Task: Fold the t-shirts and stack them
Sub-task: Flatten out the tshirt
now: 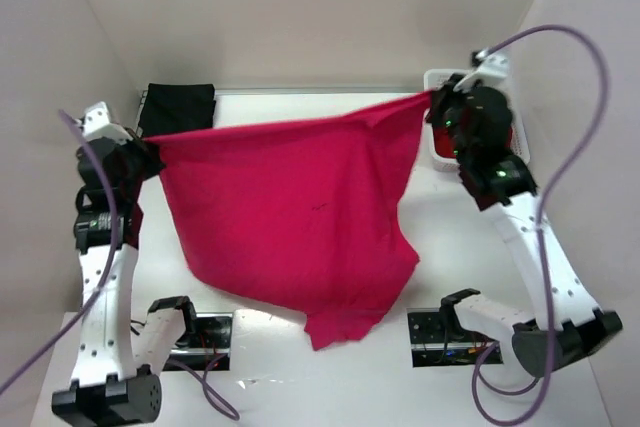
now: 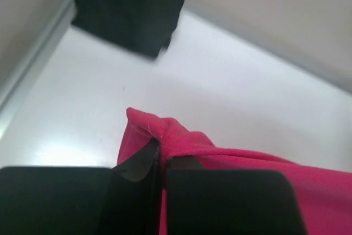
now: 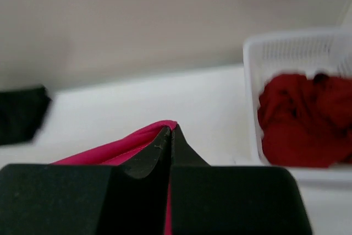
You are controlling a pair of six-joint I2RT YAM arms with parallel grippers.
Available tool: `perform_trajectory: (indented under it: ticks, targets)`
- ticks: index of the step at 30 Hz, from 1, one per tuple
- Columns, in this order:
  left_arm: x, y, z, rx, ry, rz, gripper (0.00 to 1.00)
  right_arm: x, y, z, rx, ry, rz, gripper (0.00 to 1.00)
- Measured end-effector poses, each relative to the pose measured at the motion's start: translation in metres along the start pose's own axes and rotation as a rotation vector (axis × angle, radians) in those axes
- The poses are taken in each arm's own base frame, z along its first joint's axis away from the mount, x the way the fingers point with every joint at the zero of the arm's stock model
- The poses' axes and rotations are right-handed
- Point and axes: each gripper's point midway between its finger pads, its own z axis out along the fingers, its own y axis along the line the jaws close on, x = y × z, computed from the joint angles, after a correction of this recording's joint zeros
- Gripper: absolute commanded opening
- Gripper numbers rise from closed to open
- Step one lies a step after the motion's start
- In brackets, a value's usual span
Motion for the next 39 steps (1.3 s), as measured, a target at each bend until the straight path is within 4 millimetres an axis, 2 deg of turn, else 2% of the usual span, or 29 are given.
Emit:
perform_trajectory:
  ticks: [2, 4, 6, 9, 13, 17, 20, 21, 25, 28, 30, 31, 32, 33, 34, 35, 36, 37, 38, 39]
  targets:
    - [0.035, 0.014, 0.017, -0.043, 0.092, -0.006, 0.0, 0.057, -0.013, 0.015, 0.048, 0.117, -0.026, 0.0]
    - [0.055, 0.023, 0.029, -0.067, 0.136, -0.007, 0.0, 0.1, -0.025, 0.024, 0.097, 0.199, -0.044, 0.0]
    - [0.073, 0.032, 0.045, -0.1, 0.187, -0.006, 0.0, 0.124, -0.031, 0.03, 0.124, 0.242, -0.052, 0.0]
    - [0.091, 0.044, 0.069, -0.147, 0.229, -0.001, 0.0, 0.143, -0.033, 0.041, 0.139, 0.264, -0.048, 0.0]
    - [0.112, 0.055, 0.099, -0.193, 0.292, 0.007, 0.0, 0.162, -0.033, 0.066, 0.165, 0.267, -0.037, 0.0]
    - [0.119, 0.059, 0.137, -0.213, 0.316, 0.011, 0.0, 0.196, -0.036, 0.09, 0.195, 0.31, -0.056, 0.0]
    - [0.115, 0.057, 0.162, -0.205, 0.3, 0.012, 0.0, 0.208, -0.037, 0.101, 0.203, 0.326, -0.063, 0.0]
    - [0.113, 0.057, 0.164, -0.204, 0.295, 0.012, 0.0, 0.207, -0.034, 0.108, 0.201, 0.321, -0.061, 0.0]
    - [0.085, 0.043, 0.187, -0.164, 0.24, 0.017, 0.0, 0.184, -0.023, 0.125, 0.186, 0.269, -0.044, 0.0]
    - [0.058, 0.032, 0.188, -0.13, 0.183, 0.029, 0.0, 0.139, -0.01, 0.133, 0.161, 0.18, -0.029, 0.0]
    - [0.031, 0.02, 0.182, -0.099, 0.128, 0.039, 0.0, 0.112, -0.005, 0.132, 0.149, 0.126, -0.025, 0.0]
    - [0.01, 0.011, 0.174, -0.075, 0.083, 0.048, 0.0, 0.086, -0.001, 0.126, 0.137, 0.077, -0.023, 0.0]
    - [-0.008, 0.003, 0.165, -0.052, 0.047, 0.052, 0.0, 0.072, 0.001, 0.122, 0.132, 0.051, -0.021, 0.0]
    - [-0.032, -0.008, 0.151, -0.022, -0.005, 0.057, 0.0, 0.048, 0.004, 0.114, 0.122, 0.002, -0.017, 0.0]
    - [-0.046, -0.015, 0.139, -0.001, -0.039, 0.065, 0.0, 0.031, 0.005, 0.106, 0.115, -0.032, -0.015, 0.0]
    - [-0.071, -0.026, 0.114, 0.032, -0.103, 0.073, 0.0, 0.008, 0.005, 0.091, 0.104, -0.077, -0.013, 0.0]
    - [-0.082, -0.032, 0.1, 0.05, -0.133, 0.076, 0.0, -0.024, 0.005, 0.068, 0.09, -0.147, -0.006, 0.0]
    - [-0.102, -0.042, 0.073, 0.083, -0.195, 0.077, 0.0, -0.044, 0.005, 0.054, 0.081, -0.19, 0.002, 0.0]
    - [-0.121, -0.051, 0.045, 0.113, -0.256, 0.08, 0.0, -0.077, 0.006, 0.029, 0.064, -0.264, 0.02, 0.0]
    - [-0.139, -0.059, 0.016, 0.143, -0.323, 0.081, 0.0, -0.092, 0.006, 0.017, 0.056, -0.298, 0.029, 0.0]
